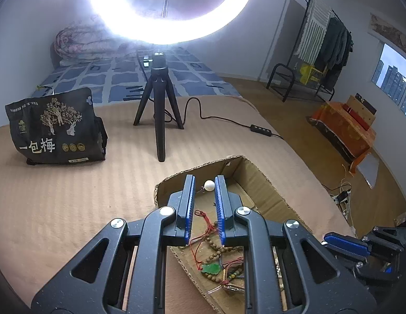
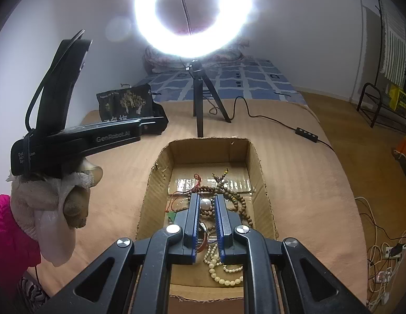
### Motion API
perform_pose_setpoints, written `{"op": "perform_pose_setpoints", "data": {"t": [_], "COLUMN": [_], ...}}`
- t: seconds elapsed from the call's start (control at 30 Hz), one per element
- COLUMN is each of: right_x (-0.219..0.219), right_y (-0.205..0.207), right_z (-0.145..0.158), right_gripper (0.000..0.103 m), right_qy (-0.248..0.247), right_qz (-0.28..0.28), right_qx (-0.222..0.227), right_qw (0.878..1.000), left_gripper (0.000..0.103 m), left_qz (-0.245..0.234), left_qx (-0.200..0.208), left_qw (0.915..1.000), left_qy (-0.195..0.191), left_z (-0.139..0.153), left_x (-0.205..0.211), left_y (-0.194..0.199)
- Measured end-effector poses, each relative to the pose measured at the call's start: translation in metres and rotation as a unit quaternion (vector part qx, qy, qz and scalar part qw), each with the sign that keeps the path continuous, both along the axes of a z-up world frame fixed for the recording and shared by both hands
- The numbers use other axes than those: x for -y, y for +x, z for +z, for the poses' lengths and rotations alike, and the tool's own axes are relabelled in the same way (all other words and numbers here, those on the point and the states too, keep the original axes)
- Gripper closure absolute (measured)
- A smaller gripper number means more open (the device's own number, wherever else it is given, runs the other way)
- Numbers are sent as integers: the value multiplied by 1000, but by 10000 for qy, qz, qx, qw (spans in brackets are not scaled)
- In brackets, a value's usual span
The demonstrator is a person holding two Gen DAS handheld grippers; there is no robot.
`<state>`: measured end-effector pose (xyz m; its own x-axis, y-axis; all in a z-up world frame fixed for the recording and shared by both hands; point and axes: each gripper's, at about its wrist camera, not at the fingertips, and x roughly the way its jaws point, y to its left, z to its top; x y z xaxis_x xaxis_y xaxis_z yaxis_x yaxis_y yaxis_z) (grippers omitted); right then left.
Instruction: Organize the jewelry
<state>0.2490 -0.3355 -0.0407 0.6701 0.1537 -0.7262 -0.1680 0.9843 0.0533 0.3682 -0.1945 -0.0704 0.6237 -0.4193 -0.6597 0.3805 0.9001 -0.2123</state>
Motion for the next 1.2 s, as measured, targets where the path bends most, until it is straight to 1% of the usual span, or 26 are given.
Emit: {"op": "perform_pose_setpoints", "data": {"t": [0.2,0.53,0.57,0.63,0.7,0.77,0.8,0.83,0.87,0.9,0.93,0.97,1.0,1.07,1.1,1.13,1.2], "right_x": [5,11,11,10,10,10,10,11,11,11,11,11,11,10,9,8,6], "right_y": [5,10,10,10,10,10,9,9,9,8,8,7,7,6,6,5,5], "right_z": [-9,-14,-15,-16,-16,-16,-16,-16,-16,-16,-16,-16,-16,-17,-17,-17,-17], "right_gripper": [94,92,91,80,77,71,66,60,56,47,37,34,27,24,21,17,15], "right_qy": [-54,-103,-110,-116,-123,-168,-175,-181,-192,-208,-228,-256,-281,-297,-313,-340,-388], "right_qz": [-153,-250,-238,-250,-253,-284,-290,-299,-315,-331,-343,-358,-370,-364,-365,-366,-361], "right_qx": [-92,-180,-199,-202,-195,-180,-174,-161,-149,-136,-122,-105,-100,-114,-127,-136,-137], "right_qw": [9998,9995,9995,9994,9994,9993,9993,9993,9992,9991,9991,9990,9989,9988,9988,9987,9985], "left_gripper": [89,89,89,89,89,88,79,64,58,53,53,53,53,52,49,40,32], "left_qz": [152,187,190,187,193,201,203,210,231,259,286,287,288,305,315,326,390], "left_qx": [-12,-48,-39,-48,-38,-41,-44,-37,-1,43,82,89,94,107,108,110,159], "left_qw": [9999,9998,9998,9998,9998,9998,9998,9998,9997,9997,9995,9995,9995,9995,9994,9994,9991], "left_qy": [43,28,44,55,50,54,54,48,33,30,42,47,48,68,80,81,72], "left_z": [-1,3,3,4,3,3,4,4,5,6,8,9,10,11,12,12,15], "left_x": [-1,-3,-3,-3,-3,-2,-3,-3,-4,-5,-6,-7,-7,-9,-9,-10,-13], "left_y": [1,-1,-2,-2,-2,-2,-3,-3,-4,-5,-7,-7,-7,-7,-8,-8,-10]}}
